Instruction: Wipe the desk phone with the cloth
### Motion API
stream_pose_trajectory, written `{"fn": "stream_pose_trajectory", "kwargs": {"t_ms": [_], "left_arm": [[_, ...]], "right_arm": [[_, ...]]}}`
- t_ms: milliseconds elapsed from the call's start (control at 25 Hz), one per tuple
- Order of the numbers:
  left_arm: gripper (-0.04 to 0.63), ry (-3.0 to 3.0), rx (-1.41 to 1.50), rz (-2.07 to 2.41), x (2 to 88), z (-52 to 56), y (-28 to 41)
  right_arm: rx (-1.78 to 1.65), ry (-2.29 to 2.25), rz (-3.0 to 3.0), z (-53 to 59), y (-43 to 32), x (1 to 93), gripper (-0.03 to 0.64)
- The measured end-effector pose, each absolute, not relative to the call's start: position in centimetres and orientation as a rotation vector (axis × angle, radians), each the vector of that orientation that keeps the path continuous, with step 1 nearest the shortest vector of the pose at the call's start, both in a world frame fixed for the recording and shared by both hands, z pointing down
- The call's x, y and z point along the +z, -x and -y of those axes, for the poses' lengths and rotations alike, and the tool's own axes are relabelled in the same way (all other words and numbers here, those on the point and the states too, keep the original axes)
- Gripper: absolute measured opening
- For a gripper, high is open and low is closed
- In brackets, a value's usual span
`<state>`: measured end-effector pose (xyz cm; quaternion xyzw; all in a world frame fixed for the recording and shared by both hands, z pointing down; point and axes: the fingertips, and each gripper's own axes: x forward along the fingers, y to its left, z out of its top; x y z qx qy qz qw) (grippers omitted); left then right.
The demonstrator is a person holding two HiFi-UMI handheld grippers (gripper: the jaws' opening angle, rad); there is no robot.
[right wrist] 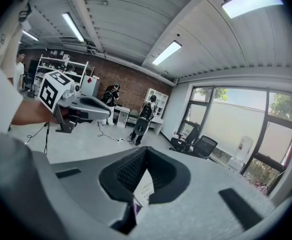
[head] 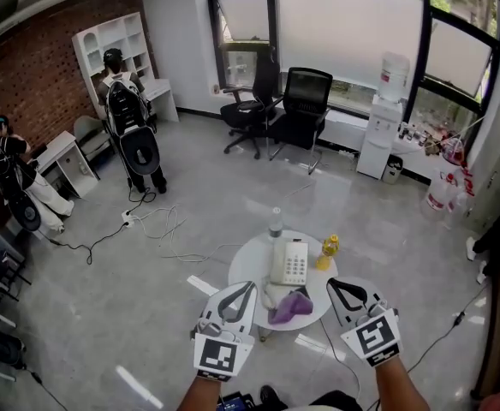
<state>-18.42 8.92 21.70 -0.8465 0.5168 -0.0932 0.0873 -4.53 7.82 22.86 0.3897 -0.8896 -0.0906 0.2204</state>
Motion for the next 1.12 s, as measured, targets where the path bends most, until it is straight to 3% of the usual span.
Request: {"fn": "stream_pose_trajectory", "kwargs": {"t_ms": [640, 1120], "left_arm": [[0.014, 2.476, -0.388, -1.607, 23.9, -3.1, 20.0], [0.014, 2.547, -0.544, -1.686, 34.1, 6.2, 16.5]], "right_arm": [[-0.222, -0.963, 2.523, -0.2, 7.1, 25.2, -0.006], [-0.048, -0.777, 2.505, 7.9, 6.1, 35.8, -0.005]]}}
